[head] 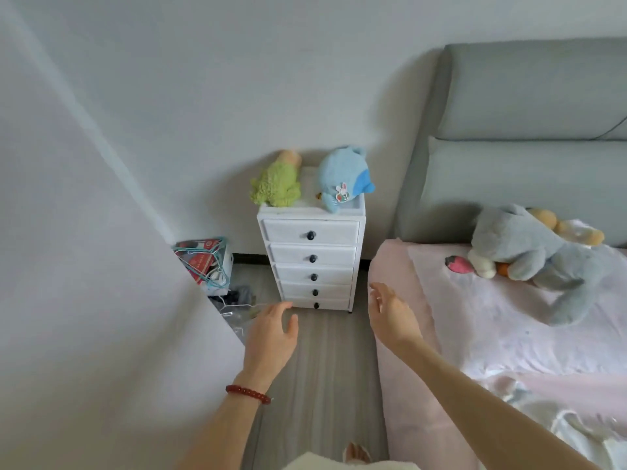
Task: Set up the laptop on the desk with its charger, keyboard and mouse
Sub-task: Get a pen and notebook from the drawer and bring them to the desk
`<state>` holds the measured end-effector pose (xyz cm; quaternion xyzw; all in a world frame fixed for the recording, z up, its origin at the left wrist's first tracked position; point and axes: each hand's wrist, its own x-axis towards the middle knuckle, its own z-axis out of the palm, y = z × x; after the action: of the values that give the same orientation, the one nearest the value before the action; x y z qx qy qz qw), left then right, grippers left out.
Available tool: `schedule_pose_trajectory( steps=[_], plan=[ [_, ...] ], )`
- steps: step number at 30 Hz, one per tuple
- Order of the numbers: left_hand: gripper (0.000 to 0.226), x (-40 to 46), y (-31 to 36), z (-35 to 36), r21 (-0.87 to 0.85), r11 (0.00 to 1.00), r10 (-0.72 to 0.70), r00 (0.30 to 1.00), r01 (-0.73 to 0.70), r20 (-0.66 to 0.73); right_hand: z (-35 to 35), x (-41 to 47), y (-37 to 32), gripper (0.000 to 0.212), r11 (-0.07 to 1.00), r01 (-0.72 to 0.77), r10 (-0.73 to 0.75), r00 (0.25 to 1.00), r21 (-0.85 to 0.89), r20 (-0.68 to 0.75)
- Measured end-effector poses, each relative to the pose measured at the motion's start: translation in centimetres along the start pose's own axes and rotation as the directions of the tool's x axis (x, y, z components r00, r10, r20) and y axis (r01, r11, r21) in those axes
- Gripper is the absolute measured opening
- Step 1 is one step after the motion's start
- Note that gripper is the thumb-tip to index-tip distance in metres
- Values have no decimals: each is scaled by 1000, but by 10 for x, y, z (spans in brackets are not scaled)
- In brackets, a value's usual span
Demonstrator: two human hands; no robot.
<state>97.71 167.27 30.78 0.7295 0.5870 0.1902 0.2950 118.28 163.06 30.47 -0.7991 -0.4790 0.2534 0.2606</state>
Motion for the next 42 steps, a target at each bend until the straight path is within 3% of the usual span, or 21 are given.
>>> schedule_pose_trajectory(
  steps=[4, 10, 15, 23, 29, 34, 37, 39, 40, 42],
  plan=[
    [28, 83, -13, 0, -30, 998, -48, 999, 47, -18, 33, 93, -27, 38, 999, -15, 13, 999, 38, 41],
    [29, 201, -57, 20, 35, 997, -67, 998, 67, -19, 117, 225, -55, 34, 998, -47, 43, 995, -36, -87],
    [42, 298, -90, 43, 175, 985, -1, 999, -5, 33, 193, 312, -54, 44, 910, -404, 405, 914, 90, 7],
    [63, 377, -107, 72, 377, 908, 100, 968, -183, 230, 242, 369, -44, 29, 794, -592, 603, 797, 138, -45],
    [61, 369, -123, 73, 400, 903, 57, 966, -159, 254, 238, 337, -36, 24, 837, -545, 547, 836, 52, -48],
    [47, 353, -125, 72, 448, 863, 120, 956, -234, 267, 219, 287, -32, 19, 885, -465, 463, 883, 9, 78],
    [45, 353, -123, 75, 476, 833, 198, 956, -281, 217, 193, 277, -30, 15, 985, -145, 135, 984, -92, -114],
    [42, 357, -121, 77, 453, 832, 251, 945, -321, 208, 179, 282, -26, 23, 958, 67, -137, 961, -280, -241],
    [39, 359, -121, 78, 435, 837, 267, 941, -333, 206, 174, 288, -23, 30, 922, 108, -195, 959, -373, -204],
    [33, 363, -121, 80, 417, 846, 262, 940, -333, 219, 165, 302, -18, 44, 855, 131, -148, 989, -502, 6]
  ],
)
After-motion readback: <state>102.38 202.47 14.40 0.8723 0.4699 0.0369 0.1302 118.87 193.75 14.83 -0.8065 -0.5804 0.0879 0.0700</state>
